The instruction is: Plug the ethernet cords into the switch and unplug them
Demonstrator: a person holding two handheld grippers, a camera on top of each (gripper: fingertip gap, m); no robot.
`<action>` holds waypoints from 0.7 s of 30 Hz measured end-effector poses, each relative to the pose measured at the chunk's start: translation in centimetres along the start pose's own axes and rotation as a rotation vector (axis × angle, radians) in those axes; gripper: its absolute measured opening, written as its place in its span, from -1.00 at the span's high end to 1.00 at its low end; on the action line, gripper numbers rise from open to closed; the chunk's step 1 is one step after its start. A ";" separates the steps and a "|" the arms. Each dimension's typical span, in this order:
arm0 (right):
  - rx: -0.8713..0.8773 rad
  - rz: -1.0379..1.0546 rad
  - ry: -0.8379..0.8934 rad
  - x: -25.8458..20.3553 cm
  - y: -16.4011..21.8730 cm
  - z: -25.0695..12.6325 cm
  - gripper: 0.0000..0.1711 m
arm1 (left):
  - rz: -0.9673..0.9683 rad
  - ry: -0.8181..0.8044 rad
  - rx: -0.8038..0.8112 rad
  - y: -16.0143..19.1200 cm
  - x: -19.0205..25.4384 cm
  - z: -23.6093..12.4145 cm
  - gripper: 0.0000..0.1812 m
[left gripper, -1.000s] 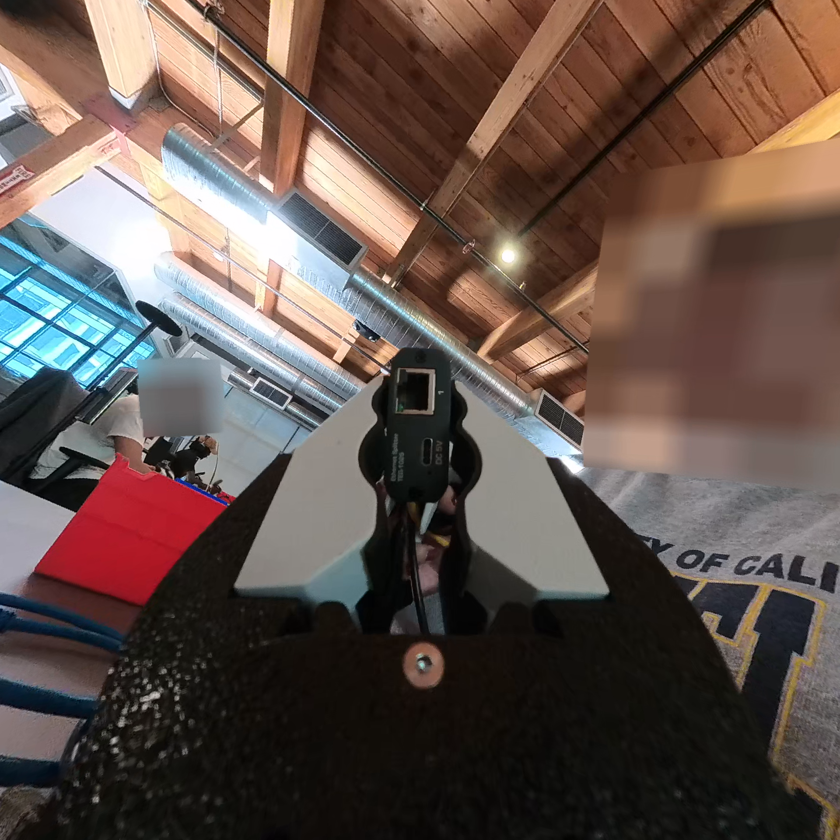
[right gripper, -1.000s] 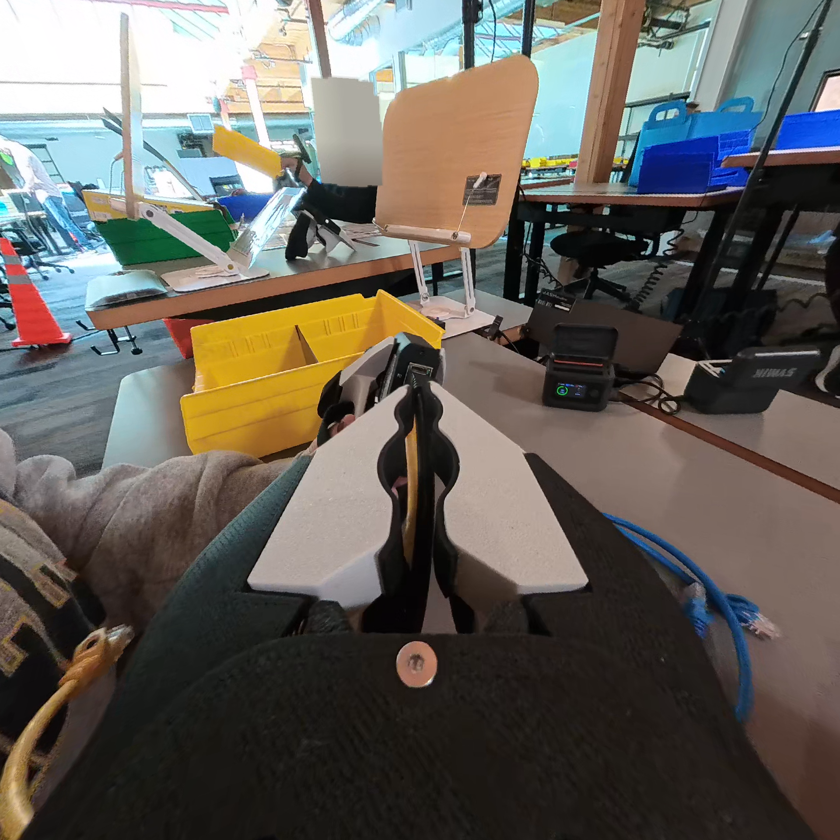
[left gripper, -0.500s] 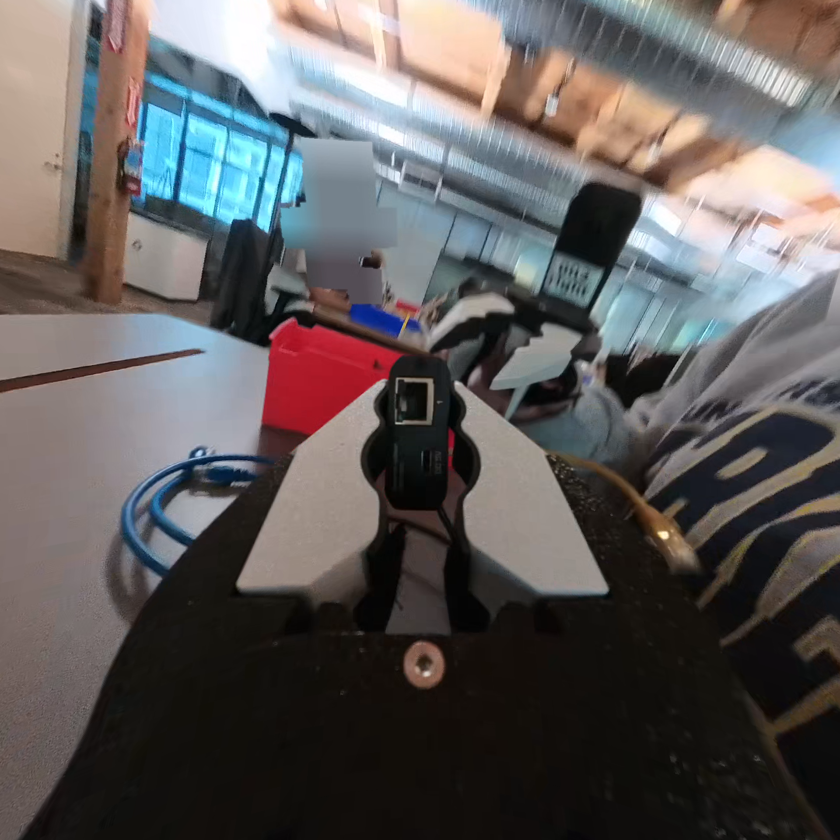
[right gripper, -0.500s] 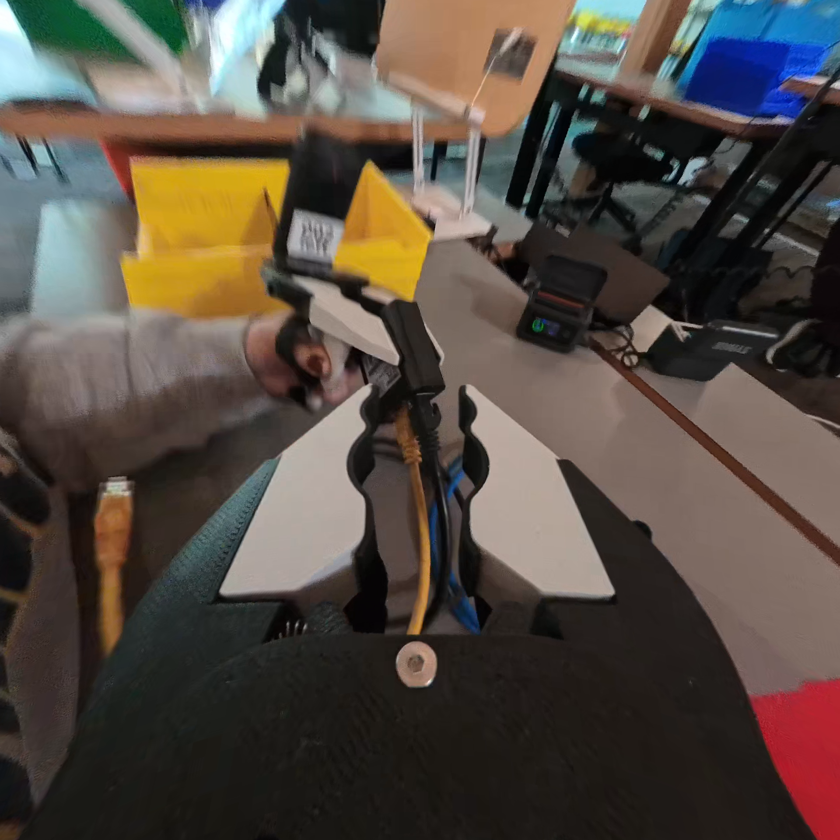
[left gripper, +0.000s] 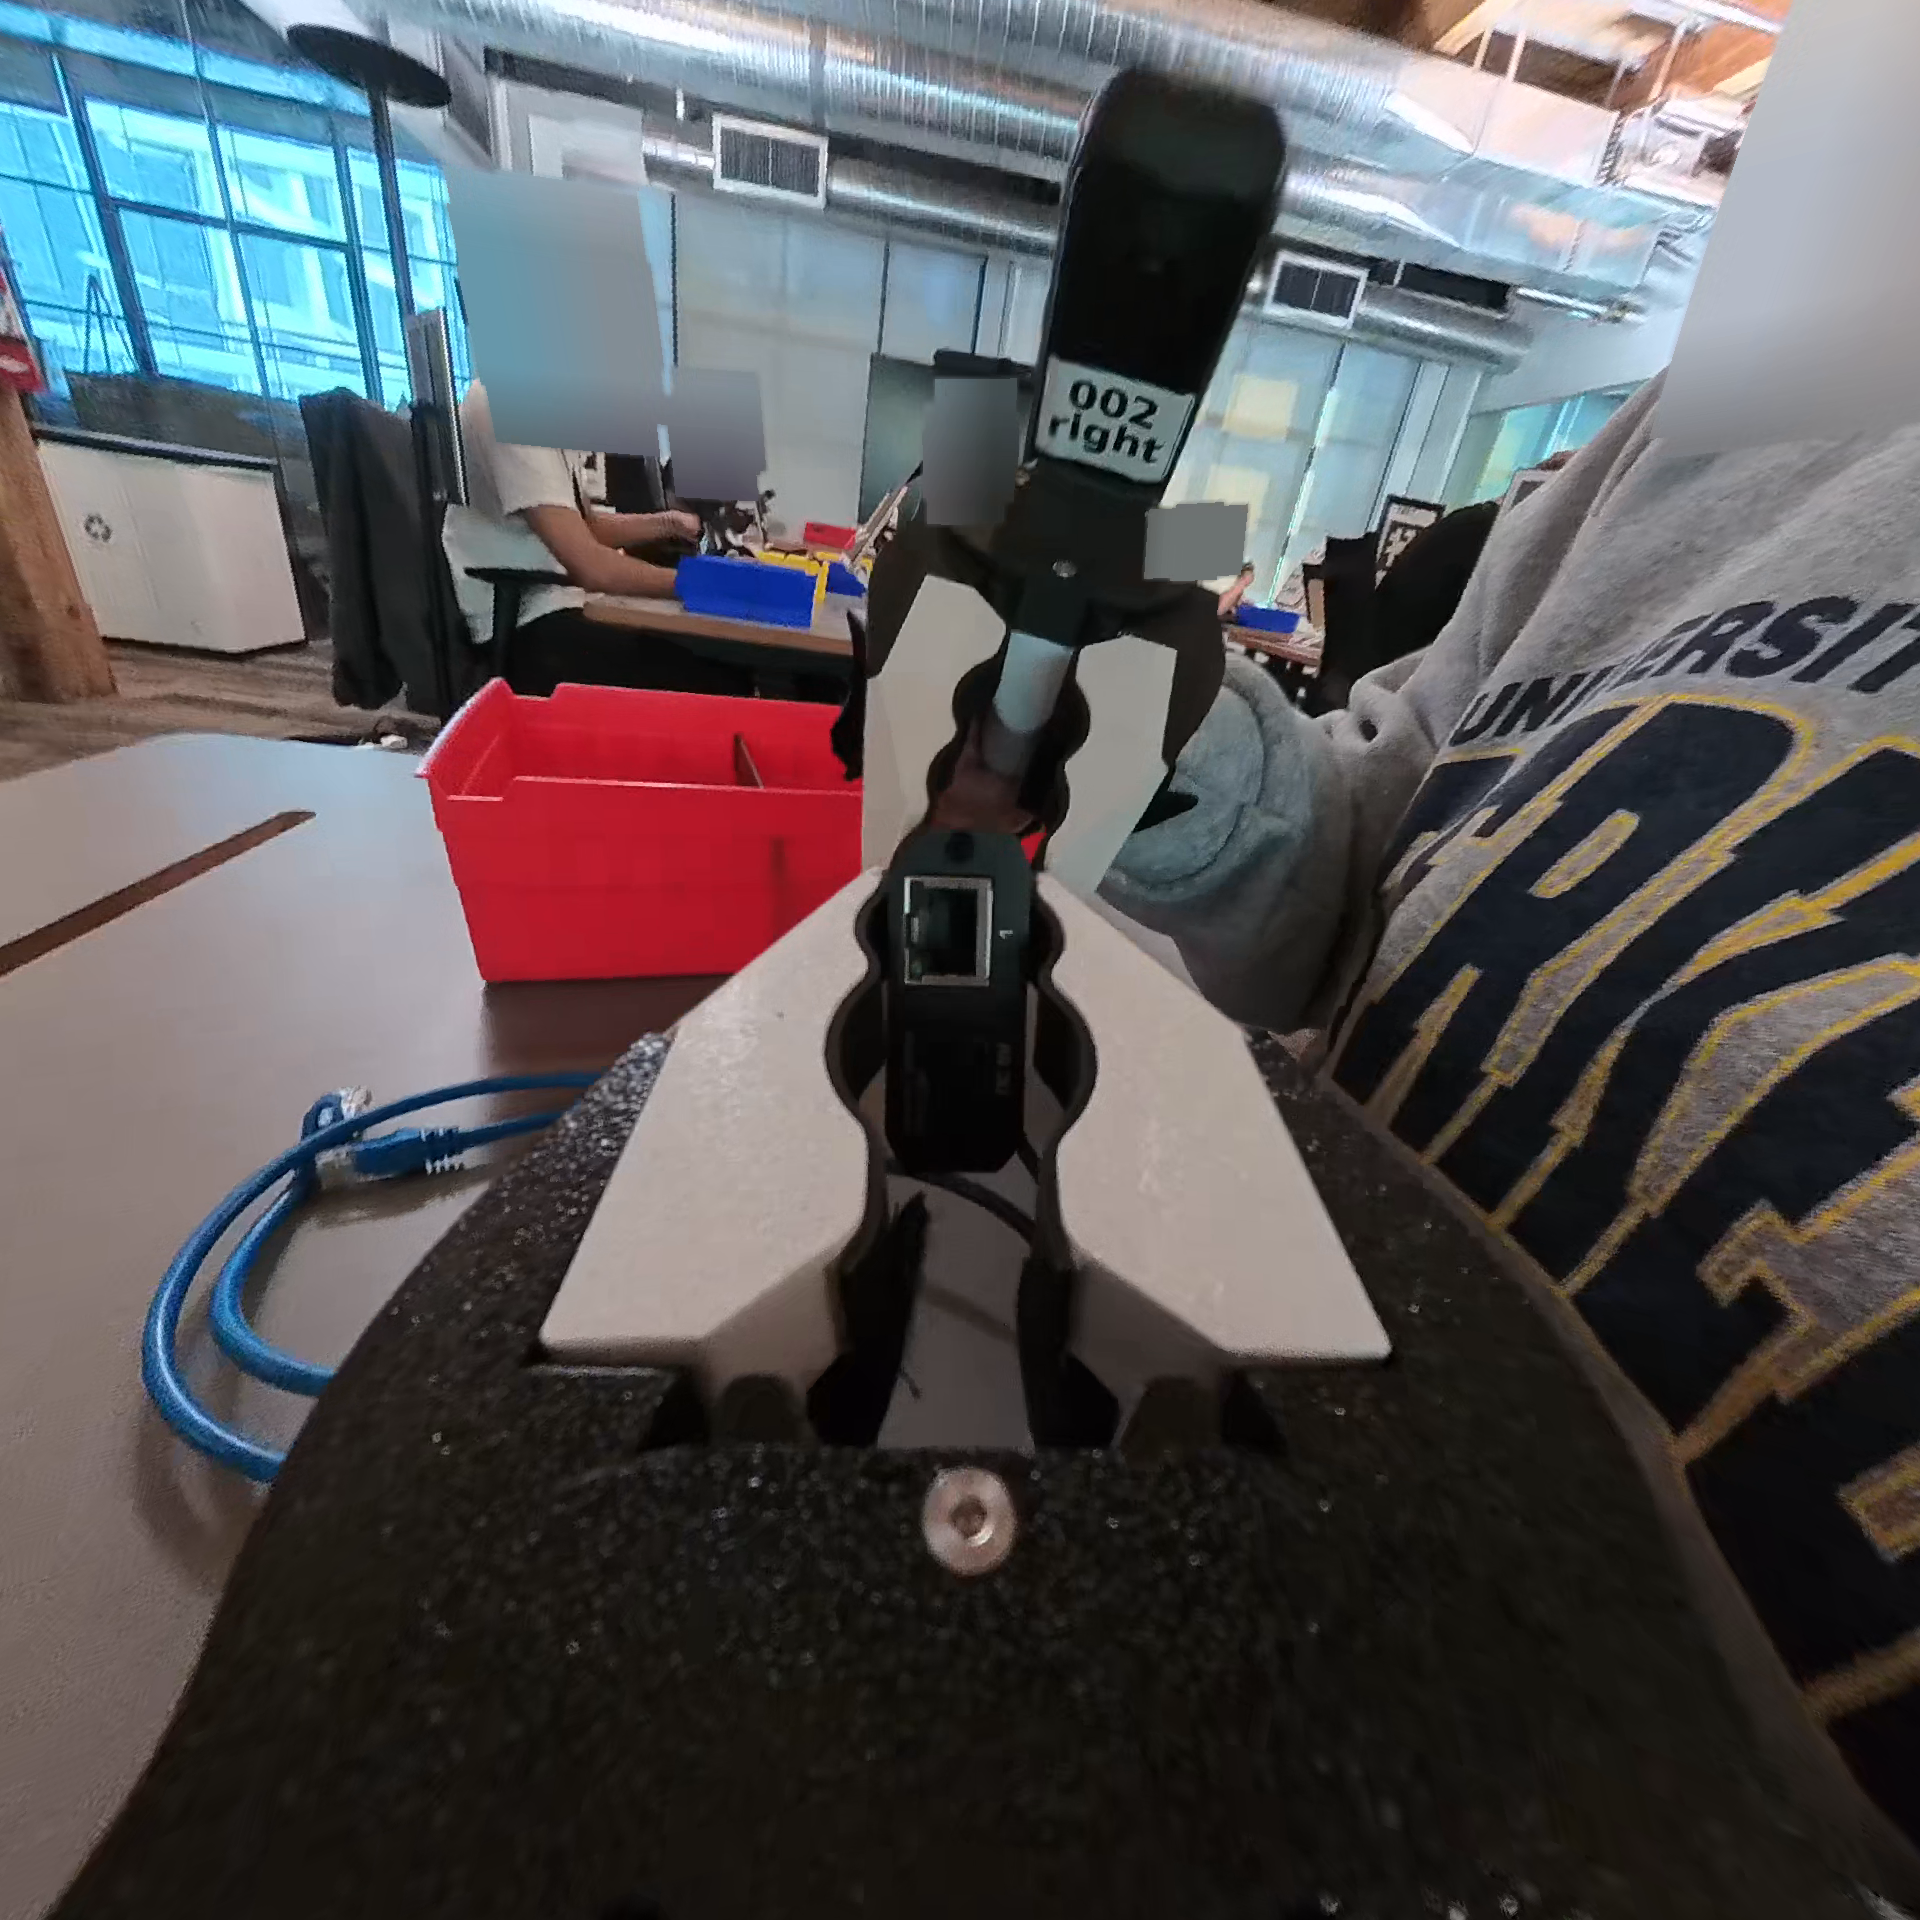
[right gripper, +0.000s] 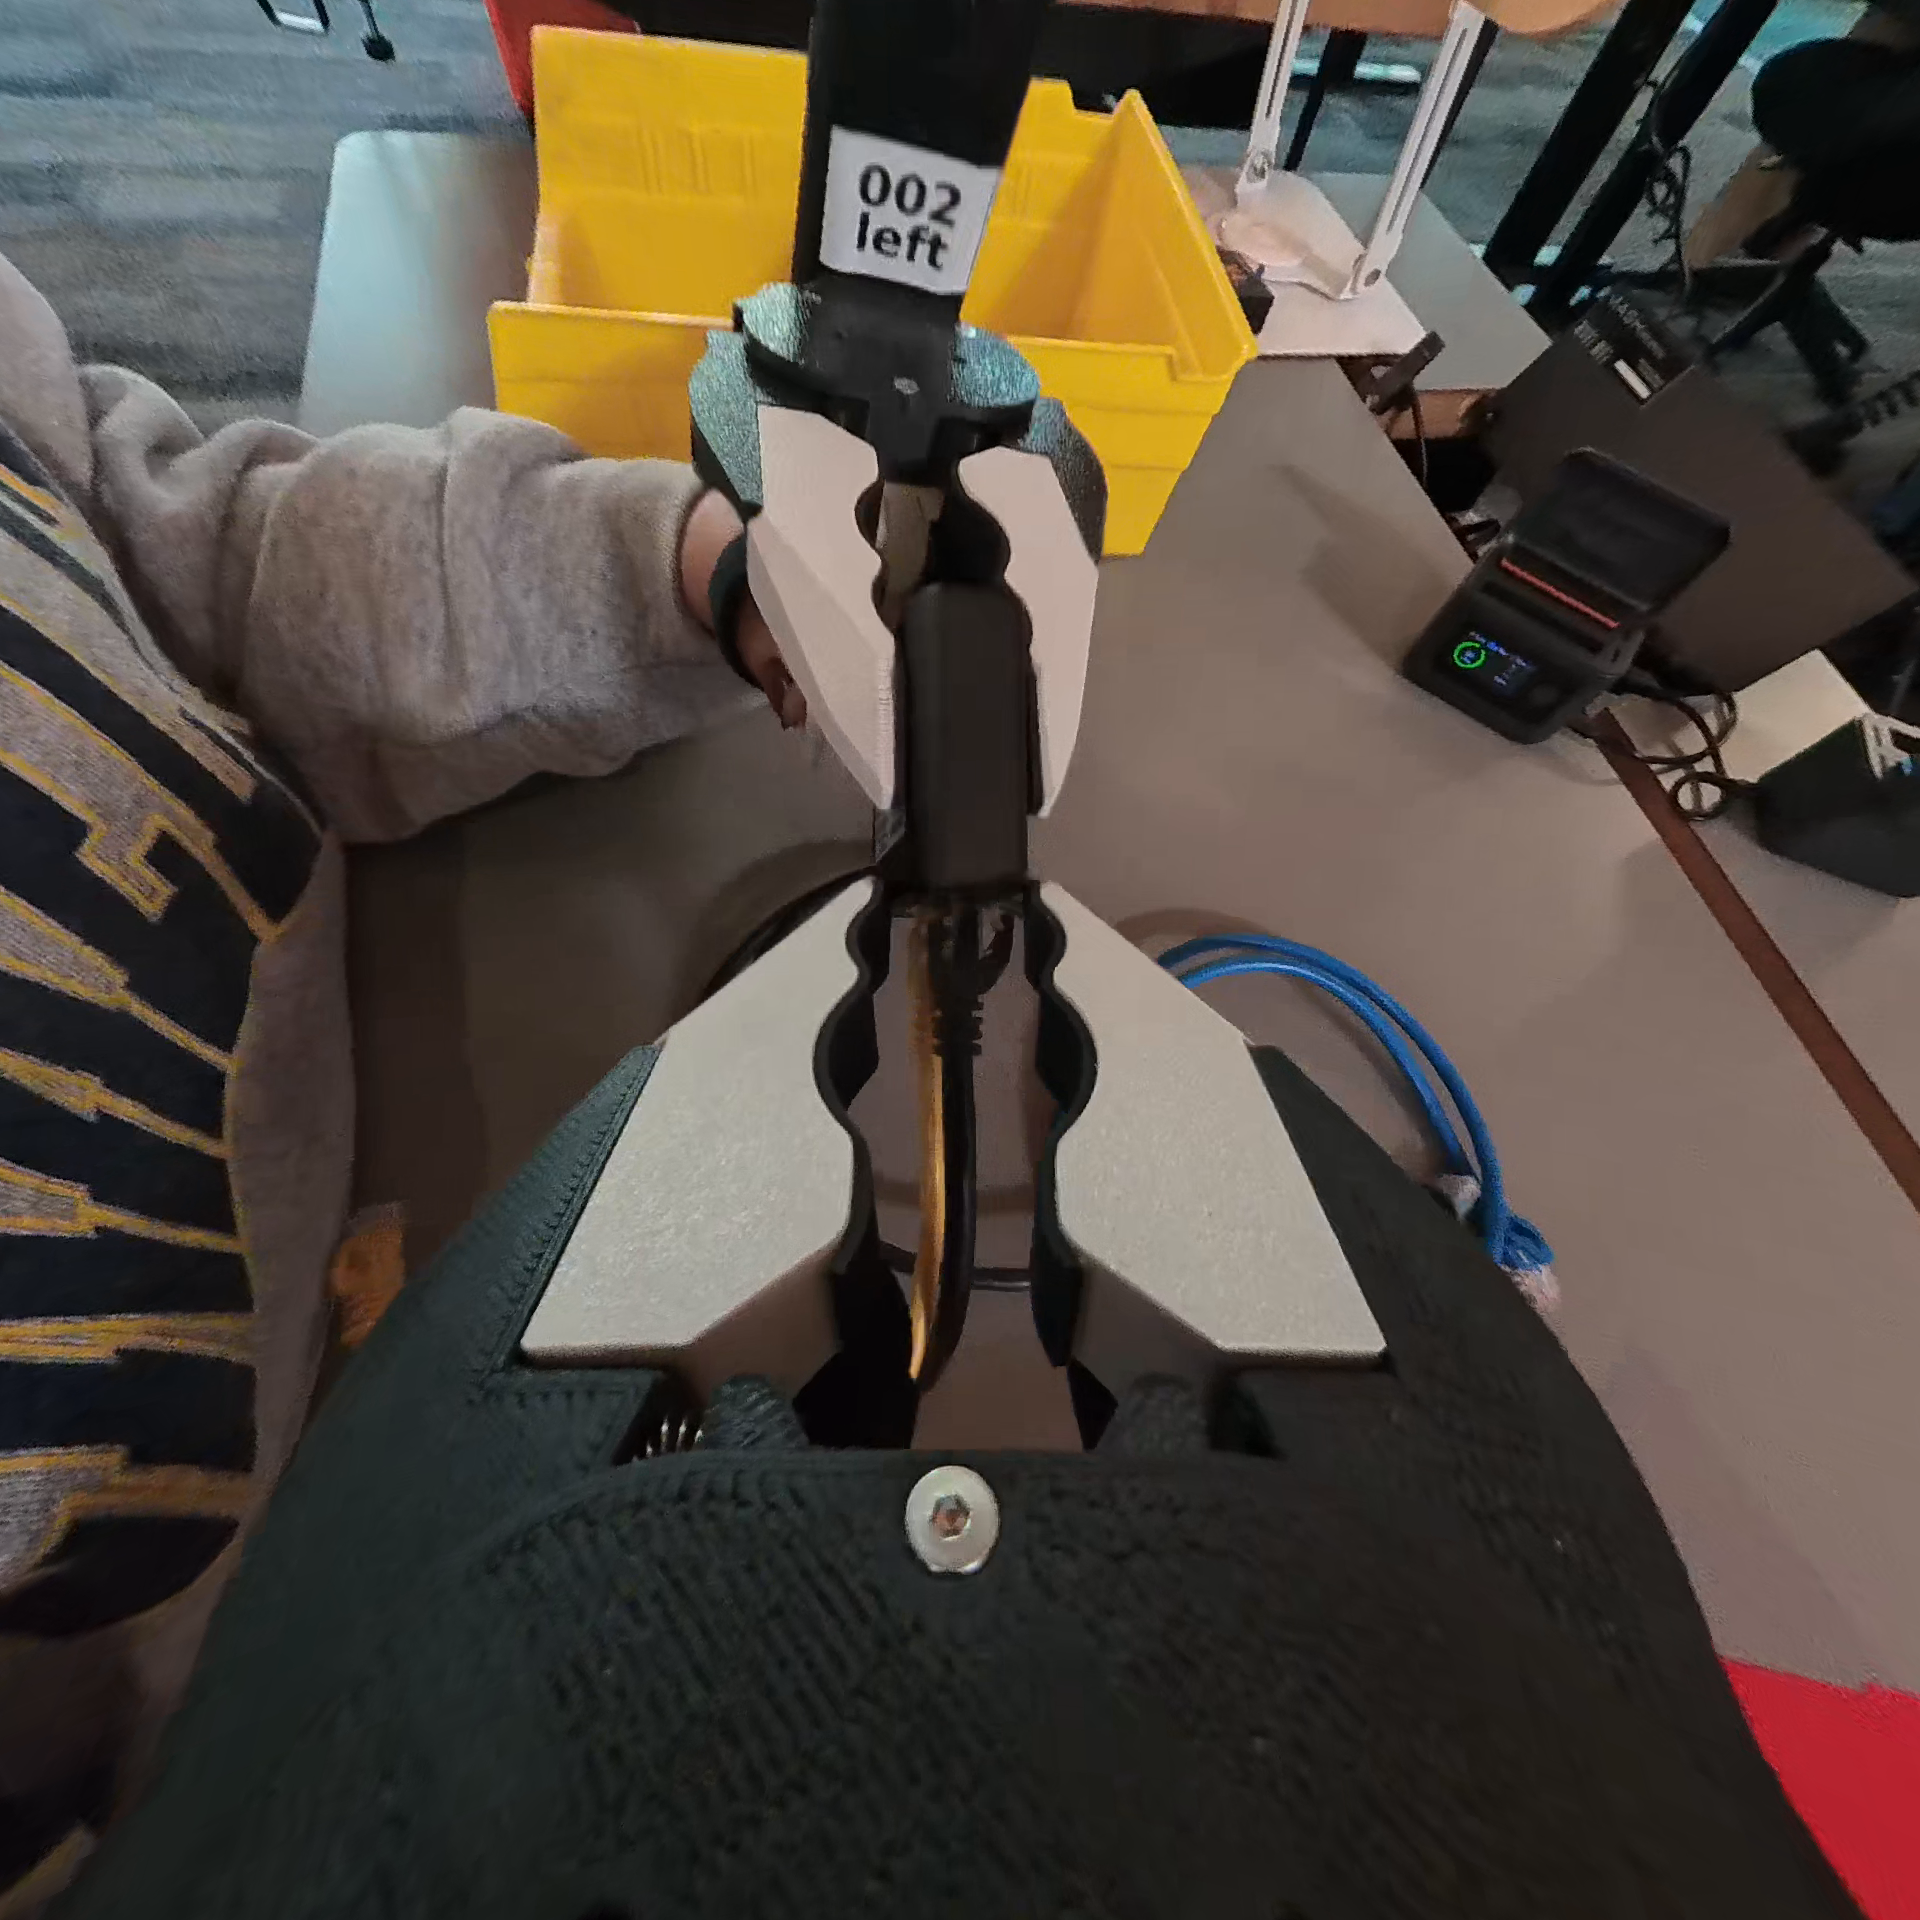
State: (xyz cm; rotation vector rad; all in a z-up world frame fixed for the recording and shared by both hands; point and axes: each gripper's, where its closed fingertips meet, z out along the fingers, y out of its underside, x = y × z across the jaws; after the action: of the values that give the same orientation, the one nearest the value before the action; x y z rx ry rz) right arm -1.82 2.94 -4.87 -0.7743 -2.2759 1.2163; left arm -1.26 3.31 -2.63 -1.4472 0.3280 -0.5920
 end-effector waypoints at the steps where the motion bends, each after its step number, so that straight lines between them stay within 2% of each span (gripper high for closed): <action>1: 0.020 0.004 0.000 0.0 -0.2 -0.1 0.73 | 0.007 -0.002 0.017 -0.3 0.1 0.0 0.77; 3: 0.072 0.020 0.007 0.2 -0.9 -0.3 0.75 | -0.004 -0.012 0.082 -1.3 -0.1 -0.2 0.75; 4: 0.106 0.034 0.018 0.5 -1.2 -0.5 0.76 | -0.027 -0.007 0.134 -2.1 -0.1 -0.3 0.64; 6: 0.191 0.065 0.053 1.3 -2.0 -1.0 0.77 | -0.087 -0.032 0.195 -2.6 -0.9 -0.8 0.30; 8: 0.302 0.111 0.063 1.8 -3.1 -1.7 0.77 | -0.107 -0.064 0.202 -2.1 -1.8 -0.9 0.22; 10: 0.403 0.159 0.035 1.7 -4.0 -2.3 0.77 | -0.126 -0.029 0.257 -2.4 -1.5 -0.9 0.29; 15: 0.526 0.211 -0.040 0.9 -4.8 -2.4 0.78 | -0.177 0.105 0.394 -3.6 0.0 -0.7 0.77; 16: 0.532 0.219 -0.043 0.9 -4.8 -2.3 0.78 | -0.168 0.102 0.392 -3.6 0.0 -0.8 0.77; 18: 0.512 0.211 -0.004 1.3 -4.4 -2.2 0.75 | -0.121 0.040 0.331 -3.4 -0.4 -0.8 0.77; 21: 0.483 0.181 0.130 3.0 -3.9 -3.1 0.67 | 0.001 -0.168 0.193 -3.1 -2.1 -1.9 0.77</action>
State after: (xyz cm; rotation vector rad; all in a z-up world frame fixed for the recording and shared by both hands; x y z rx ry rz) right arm -3.22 5.04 0.37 -0.8505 -1.7314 1.6585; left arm -4.58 2.90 -0.10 -1.2999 0.1351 -0.4833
